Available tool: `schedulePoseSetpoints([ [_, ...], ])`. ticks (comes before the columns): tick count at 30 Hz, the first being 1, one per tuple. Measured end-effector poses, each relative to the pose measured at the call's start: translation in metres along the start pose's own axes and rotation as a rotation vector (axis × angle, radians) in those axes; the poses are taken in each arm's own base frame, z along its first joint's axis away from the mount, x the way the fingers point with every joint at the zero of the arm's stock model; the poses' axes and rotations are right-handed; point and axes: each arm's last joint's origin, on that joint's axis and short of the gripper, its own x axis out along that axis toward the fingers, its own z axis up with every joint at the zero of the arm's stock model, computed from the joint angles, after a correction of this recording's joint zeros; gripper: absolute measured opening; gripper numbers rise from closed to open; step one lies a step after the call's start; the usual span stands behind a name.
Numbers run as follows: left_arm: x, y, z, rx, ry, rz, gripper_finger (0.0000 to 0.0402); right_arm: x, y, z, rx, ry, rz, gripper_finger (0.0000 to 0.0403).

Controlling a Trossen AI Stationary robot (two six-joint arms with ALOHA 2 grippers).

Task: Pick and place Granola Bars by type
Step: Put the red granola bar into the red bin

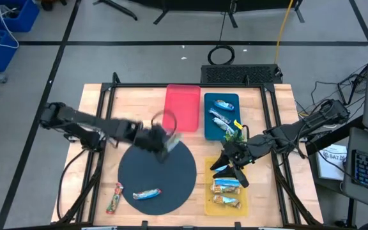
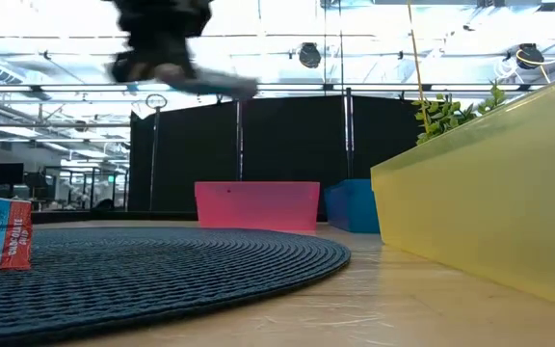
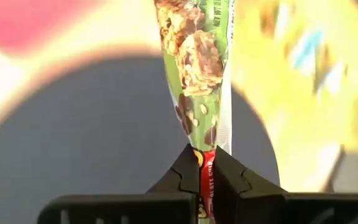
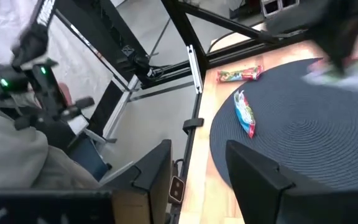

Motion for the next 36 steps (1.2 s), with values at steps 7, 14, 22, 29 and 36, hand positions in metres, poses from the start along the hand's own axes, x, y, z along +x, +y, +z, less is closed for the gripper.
schedulePoseSetpoints([
  [7, -0.042, 0.026, 0.095, 0.049, -0.148, 0.087, 0.0014, 0.0, 0.0, 0.0, 0.001, -0.003, 0.002, 0.014],
  [14, -0.03, 0.08, 0.149, -0.039, -0.142, 0.18, 0.0014, 0.0, 0.001, 0.001, 0.012, -0.008, 0.009, 0.0139],
  [22, 0.038, 0.109, 0.165, -0.044, -0.013, 0.207, 0.0013, 0.0, 0.001, 0.001, 0.012, -0.009, 0.008, 0.0139],
  [29, 0.092, 0.114, 0.164, -0.028, 0.065, 0.152, 0.0013, 0.0, 0.001, 0.001, 0.012, -0.009, 0.008, 0.0139],
  [36, 0.119, 0.117, 0.158, -0.018, 0.164, 0.04, 0.0065, 0.0, 0.002, 0.002, 0.01, -0.024, 0.02, 0.0139],
])
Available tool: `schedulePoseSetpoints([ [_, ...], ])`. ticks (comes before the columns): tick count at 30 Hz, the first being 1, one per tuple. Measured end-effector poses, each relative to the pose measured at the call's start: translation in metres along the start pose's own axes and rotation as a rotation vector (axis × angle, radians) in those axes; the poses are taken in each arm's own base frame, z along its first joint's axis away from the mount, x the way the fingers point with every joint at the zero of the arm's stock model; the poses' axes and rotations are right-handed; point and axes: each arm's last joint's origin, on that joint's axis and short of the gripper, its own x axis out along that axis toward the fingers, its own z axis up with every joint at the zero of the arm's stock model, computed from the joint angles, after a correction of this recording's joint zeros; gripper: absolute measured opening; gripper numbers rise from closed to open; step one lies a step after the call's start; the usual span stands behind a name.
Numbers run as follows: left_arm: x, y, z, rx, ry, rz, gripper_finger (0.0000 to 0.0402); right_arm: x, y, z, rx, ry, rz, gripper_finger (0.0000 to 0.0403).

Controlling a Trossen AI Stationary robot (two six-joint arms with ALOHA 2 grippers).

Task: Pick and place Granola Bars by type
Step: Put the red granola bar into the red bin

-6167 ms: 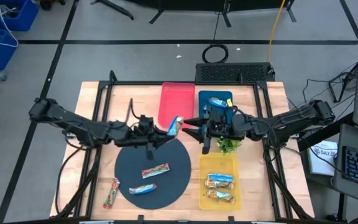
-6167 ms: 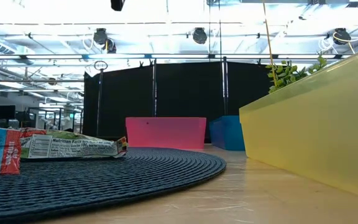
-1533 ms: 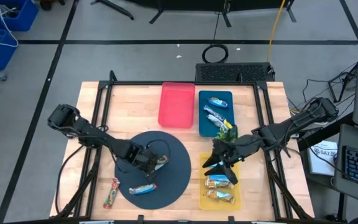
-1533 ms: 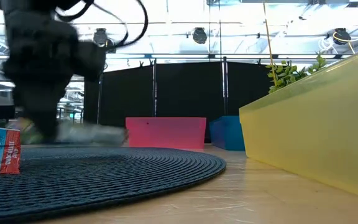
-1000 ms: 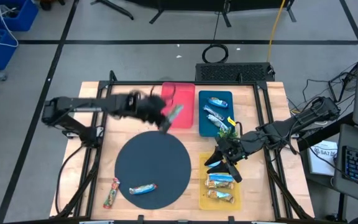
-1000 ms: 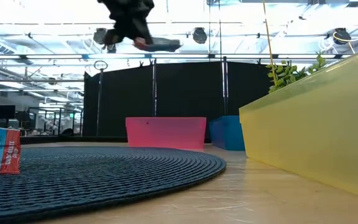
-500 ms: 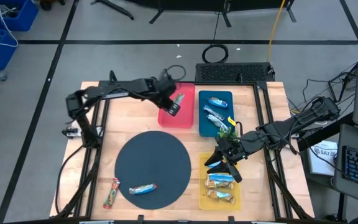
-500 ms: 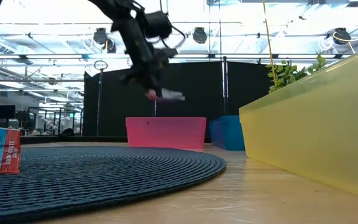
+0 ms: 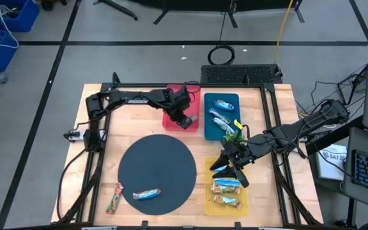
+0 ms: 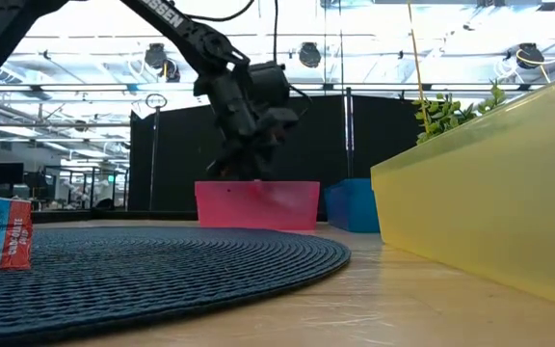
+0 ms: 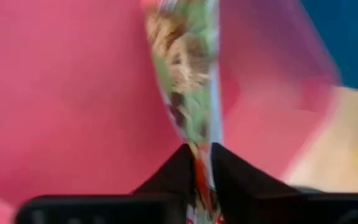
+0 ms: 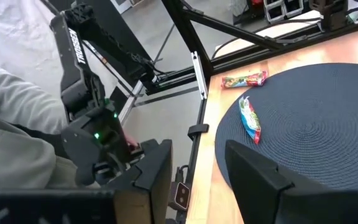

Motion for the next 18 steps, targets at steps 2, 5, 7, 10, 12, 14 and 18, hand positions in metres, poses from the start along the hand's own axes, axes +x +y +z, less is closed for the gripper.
schedulePoseSetpoints([
  [2, -0.008, -0.001, 0.001, -0.006, -0.001, -0.039, 0.0105, 0.0, 0.0, 0.001, -0.002, -0.006, 0.004, 0.0139],
  [5, -0.03, -0.005, -0.001, -0.003, -0.031, -0.031, 0.0158, 0.0, 0.002, 0.003, -0.021, -0.028, 0.018, 0.0139],
  [7, -0.05, -0.011, -0.005, 0.016, -0.059, -0.014, 0.0185, 0.0, 0.002, 0.003, -0.027, -0.033, 0.021, 0.0139],
  [10, -0.086, -0.029, -0.018, 0.098, -0.093, -0.05, 0.0215, 0.0, 0.001, 0.002, -0.037, -0.025, 0.016, 0.0139],
  [12, -0.108, -0.048, -0.035, 0.209, -0.091, -0.109, 0.0227, 0.0, 0.001, 0.001, -0.058, -0.011, 0.01, 0.0139],
  [14, -0.125, -0.07, -0.057, 0.351, -0.061, -0.164, 0.0235, 0.0, -0.001, -0.002, -0.077, 0.02, -0.004, 0.0139],
  [18, -0.151, -0.111, -0.108, 0.627, -0.022, -0.254, 0.024, -0.002, 0.0, -0.009, -0.124, 0.121, 0.046, 0.0139],
])
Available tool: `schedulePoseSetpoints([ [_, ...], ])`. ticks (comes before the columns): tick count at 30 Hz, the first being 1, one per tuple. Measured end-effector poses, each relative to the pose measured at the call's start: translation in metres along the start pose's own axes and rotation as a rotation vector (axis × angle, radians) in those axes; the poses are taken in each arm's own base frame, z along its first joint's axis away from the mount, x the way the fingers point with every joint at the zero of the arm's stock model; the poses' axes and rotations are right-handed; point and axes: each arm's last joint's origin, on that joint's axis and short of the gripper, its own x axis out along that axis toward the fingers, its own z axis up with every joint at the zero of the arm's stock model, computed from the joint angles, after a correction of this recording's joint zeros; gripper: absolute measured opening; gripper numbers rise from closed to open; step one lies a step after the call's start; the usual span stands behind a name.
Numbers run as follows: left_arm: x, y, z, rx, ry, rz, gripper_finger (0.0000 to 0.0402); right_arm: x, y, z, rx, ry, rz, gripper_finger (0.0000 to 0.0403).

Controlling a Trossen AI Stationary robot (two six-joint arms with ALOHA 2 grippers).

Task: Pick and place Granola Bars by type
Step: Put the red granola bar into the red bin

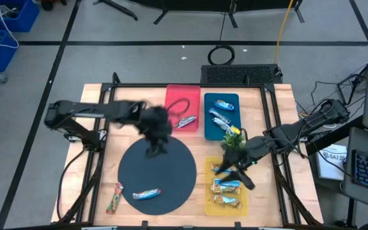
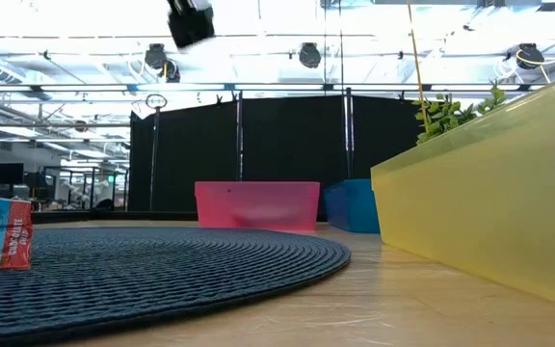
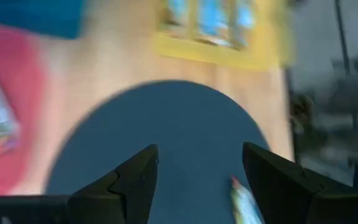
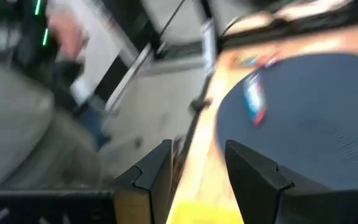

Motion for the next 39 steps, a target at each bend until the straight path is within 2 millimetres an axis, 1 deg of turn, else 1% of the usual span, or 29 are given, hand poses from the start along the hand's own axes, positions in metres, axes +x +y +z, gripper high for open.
schedulePoseSetpoints([
  [3, -0.005, -0.039, -0.01, 0.119, -0.01, -0.049, 0.024, 0.0, 0.003, -0.014, -0.01, 0.17, 0.073, 0.0139],
  [6, -0.01, -0.064, -0.019, 0.139, -0.031, -0.032, 0.0241, -0.004, 0.006, -0.023, 0.016, 0.255, 0.093, 0.0139],
  [9, -0.01, -0.08, -0.025, 0.13, -0.037, -0.008, 0.0241, -0.015, 0.012, -0.021, -0.018, 0.195, 0.031, 0.0139],
  [13, -0.008, -0.095, -0.031, 0.151, -0.039, -0.036, 0.0241, -0.036, 0.02, -0.014, -0.044, 0.02, -0.125, 0.0139],
  [15, -0.005, -0.1, -0.034, 0.166, -0.031, -0.041, 0.0241, -0.044, 0.025, -0.01, -0.053, -0.072, -0.168, 0.0139],
  [17, 0.0, -0.101, -0.04, 0.176, -0.007, -0.038, 0.0241, -0.051, 0.033, -0.007, -0.104, -0.131, -0.159, 0.0139],
  [21, 0.016, -0.103, -0.056, 0.194, 0.058, -0.022, 0.0241, -0.059, 0.048, -0.011, -0.254, -0.13, -0.081, 0.0139],
  [23, 0.025, -0.106, -0.068, 0.204, 0.105, -0.02, 0.0241, -0.061, 0.052, -0.017, -0.28, -0.128, -0.052, 0.0139],
  [27, 0.044, -0.11, -0.094, 0.12, 0.189, -0.011, 0.0241, -0.061, 0.049, -0.031, -0.21, -0.184, -0.002, 0.0139],
  [30, 0.058, -0.112, -0.108, 0.002, 0.197, -0.012, 0.0241, -0.059, 0.044, -0.048, -0.167, -0.241, 0.048, 0.0139],
  [32, 0.065, -0.114, -0.115, -0.064, 0.187, -0.024, 0.0241, -0.058, 0.04, -0.056, -0.141, -0.309, 0.094, 0.0139],
  [36, 0.081, -0.121, -0.128, -0.11, 0.172, -0.061, 0.0241, -0.056, 0.034, -0.073, -0.123, -0.424, 0.161, 0.0139],
  [39, 0.095, -0.121, -0.144, -0.136, 0.213, -0.031, 0.0241, -0.056, 0.031, -0.082, -0.129, -0.48, 0.196, 0.0139],
])
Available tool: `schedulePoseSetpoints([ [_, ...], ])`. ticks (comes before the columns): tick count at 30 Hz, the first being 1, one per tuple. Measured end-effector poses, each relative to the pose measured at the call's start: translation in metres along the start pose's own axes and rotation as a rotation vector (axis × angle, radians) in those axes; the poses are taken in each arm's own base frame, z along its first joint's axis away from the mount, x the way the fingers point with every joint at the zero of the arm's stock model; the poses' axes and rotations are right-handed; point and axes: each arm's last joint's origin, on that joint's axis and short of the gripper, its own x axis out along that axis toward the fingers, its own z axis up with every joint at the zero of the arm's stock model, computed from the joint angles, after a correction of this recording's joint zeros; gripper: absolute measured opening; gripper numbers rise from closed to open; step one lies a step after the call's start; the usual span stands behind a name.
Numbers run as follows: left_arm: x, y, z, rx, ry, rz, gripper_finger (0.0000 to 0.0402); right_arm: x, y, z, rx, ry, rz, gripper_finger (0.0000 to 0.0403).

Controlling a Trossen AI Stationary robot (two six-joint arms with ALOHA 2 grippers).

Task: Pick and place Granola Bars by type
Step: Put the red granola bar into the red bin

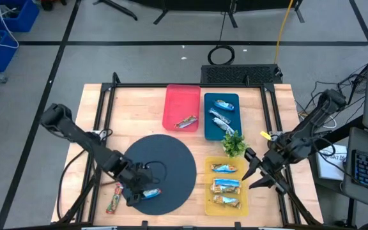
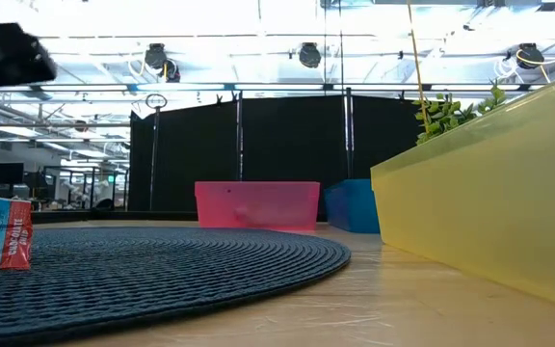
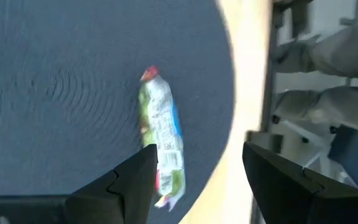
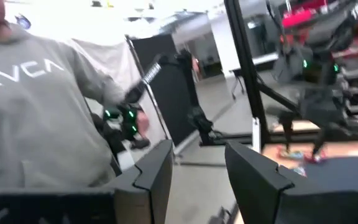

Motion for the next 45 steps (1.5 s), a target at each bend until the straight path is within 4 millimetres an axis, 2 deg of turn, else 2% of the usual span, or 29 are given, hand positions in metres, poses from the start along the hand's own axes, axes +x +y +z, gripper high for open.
schedulePoseSetpoints([
  [9, 0.039, 0.005, -0.013, -0.061, 0.039, 0.105, 0.0241, -0.002, -0.001, -0.005, -0.003, -0.013, 0.009, 0.0139],
  [16, 0.07, 0.002, -0.013, -0.048, 0.084, 0.04, 0.0241, -0.002, -0.001, -0.004, 0.02, -0.018, 0.011, 0.0139],
  [22, 0.081, 0.012, -0.017, -0.136, 0.105, 0.169, 0.0238, -0.002, 0.0, 0.0, 0.018, -0.058, 0.027, 0.0139],
  [25, 0.08, 0.016, -0.015, -0.159, 0.12, 0.183, 0.0201, -0.002, 0.001, 0.0, 0.01, -0.065, 0.029, 0.0139],
  [29, 0.077, 0.019, -0.013, -0.176, 0.147, 0.152, 0.0083, -0.002, 0.001, 0.0, 0.007, -0.065, 0.029, 0.0139],
  [31, 0.072, 0.018, -0.011, -0.188, 0.165, 0.114, 0.0025, -0.002, 0.001, 0.0, 0.006, -0.064, 0.029, 0.0139],
  [32, 0.067, 0.017, -0.01, -0.193, 0.164, 0.095, 0.0016, -0.002, 0.001, 0.0, 0.006, -0.064, 0.029, 0.0139],
  [37, 0.032, 0.015, 0.002, -0.209, 0.109, 0.02, 0.0005, -0.002, 0.001, 0.0, 0.007, -0.064, 0.029, 0.0139],
  [42, -0.021, 0.021, 0.022, -0.246, 0.046, 0.017, 0.0004, -0.002, 0.001, 0.001, 0.007, -0.067, 0.03, 0.0139],
  [45, -0.053, 0.028, 0.042, -0.238, -0.041, 0.053, 0.0003, -0.003, 0.001, 0.001, 0.007, -0.068, 0.03, 0.0139],
])
